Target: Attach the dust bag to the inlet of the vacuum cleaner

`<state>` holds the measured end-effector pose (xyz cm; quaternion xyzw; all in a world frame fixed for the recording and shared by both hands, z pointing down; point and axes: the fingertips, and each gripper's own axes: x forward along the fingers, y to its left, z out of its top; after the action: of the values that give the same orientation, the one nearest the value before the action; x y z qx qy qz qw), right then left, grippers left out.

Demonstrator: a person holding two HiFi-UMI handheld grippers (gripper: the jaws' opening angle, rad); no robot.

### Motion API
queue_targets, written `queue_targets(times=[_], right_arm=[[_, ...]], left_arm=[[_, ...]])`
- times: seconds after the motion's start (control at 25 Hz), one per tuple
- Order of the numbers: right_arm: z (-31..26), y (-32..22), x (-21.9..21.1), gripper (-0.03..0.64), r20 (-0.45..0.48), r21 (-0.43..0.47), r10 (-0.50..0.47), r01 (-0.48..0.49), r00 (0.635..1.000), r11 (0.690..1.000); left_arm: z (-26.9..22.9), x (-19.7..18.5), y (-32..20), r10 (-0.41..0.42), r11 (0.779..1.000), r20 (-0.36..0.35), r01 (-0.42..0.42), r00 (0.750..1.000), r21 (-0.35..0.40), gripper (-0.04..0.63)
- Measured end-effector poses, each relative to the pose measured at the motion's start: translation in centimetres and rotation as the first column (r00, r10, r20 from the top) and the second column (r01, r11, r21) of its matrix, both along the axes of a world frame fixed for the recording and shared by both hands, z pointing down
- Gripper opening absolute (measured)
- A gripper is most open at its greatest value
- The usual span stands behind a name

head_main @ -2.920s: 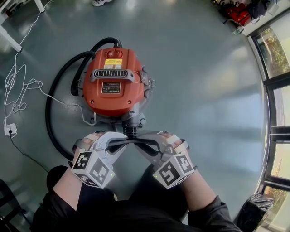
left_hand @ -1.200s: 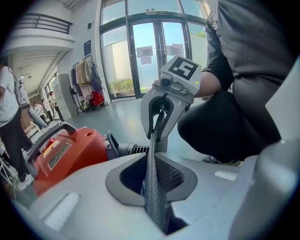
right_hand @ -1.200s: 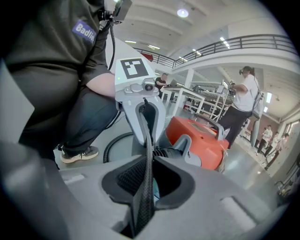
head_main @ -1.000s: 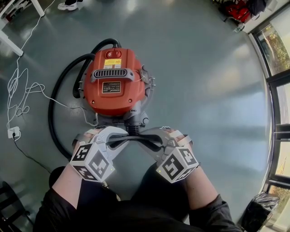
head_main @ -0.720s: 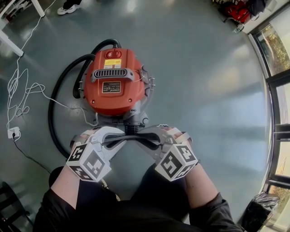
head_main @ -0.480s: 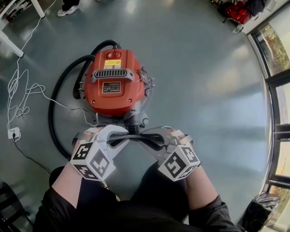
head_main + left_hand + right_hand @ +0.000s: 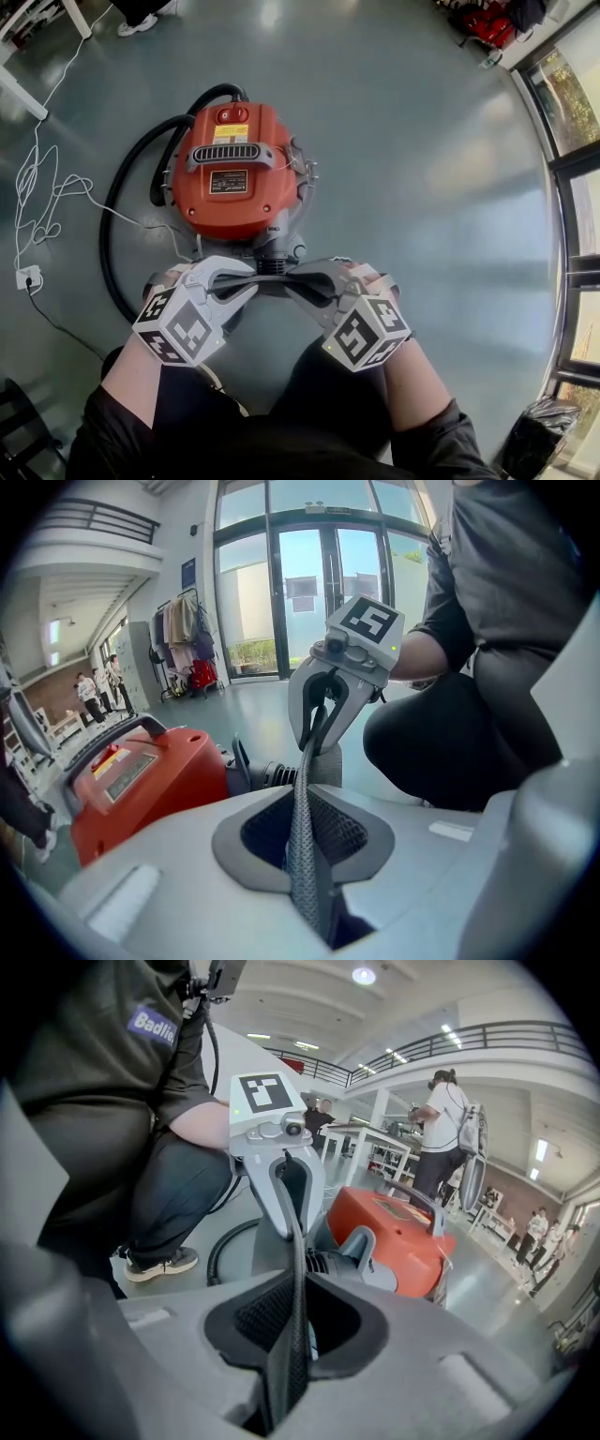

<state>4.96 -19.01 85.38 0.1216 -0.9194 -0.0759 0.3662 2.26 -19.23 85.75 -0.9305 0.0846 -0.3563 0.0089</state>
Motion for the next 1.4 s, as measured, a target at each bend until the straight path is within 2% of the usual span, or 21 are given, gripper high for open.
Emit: queue_targets(times=[0.12, 0.36, 0.48, 0.72, 0.96, 1.24, 1.4], right_arm=[[0.0, 0.0, 0.3, 0.035, -0.008, -0.006, -0.007, 0.007, 1.000, 1.000], [-0.2, 0.4, 0.8, 0.034, 0.005, 0.009, 0.029, -0.029, 1.000, 1.000], [-0.4, 0.0, 0.5, 0.033, -0.016, 0.023, 0.012, -0.011, 1.000, 1.000], [-0.6, -0.6, -0.9, 0.037, -0.091, 0.060, -0.090, 0.096, 0.992, 0.994], [-0.5, -0.6, 0.0, 0.037, -0.024, 0.027, -0.011, 0.012, 1.000, 1.000], [0.1, -0.5, 0.7, 0.037, 0.021, 0.010, 0.022, -0.022, 1.000, 1.000], [0.1, -0.6, 0.6, 0.037, 0.008, 0.034, 0.023, -0.023, 1.000, 0.999]], left_arm=[[0.1, 0.4, -0.1, 0.007, 1.000, -0.009, -0.007, 1.000, 0.005, 0.058], [0.1, 0.9, -0.1, 0.049, 0.994, 0.057, -0.054, 0.997, 0.090, 0.061], [0.1, 0.6, 0.0, 0.039, 0.997, 0.034, -0.041, 0.999, 0.067, 0.060], [0.4, -0.7, 0.0, -0.024, 0.999, -0.008, 0.025, 1.000, 0.028, 0.063], [0.5, 0.3, -0.6, 0.004, 0.996, 0.040, -0.008, 0.999, 0.089, 0.072], [0.5, 0.8, -0.9, 0.016, 0.995, 0.057, -0.022, 0.998, 0.101, 0.074], [0.4, 0.6, -0.7, 0.015, 0.995, 0.040, -0.019, 0.999, 0.100, 0.074]])
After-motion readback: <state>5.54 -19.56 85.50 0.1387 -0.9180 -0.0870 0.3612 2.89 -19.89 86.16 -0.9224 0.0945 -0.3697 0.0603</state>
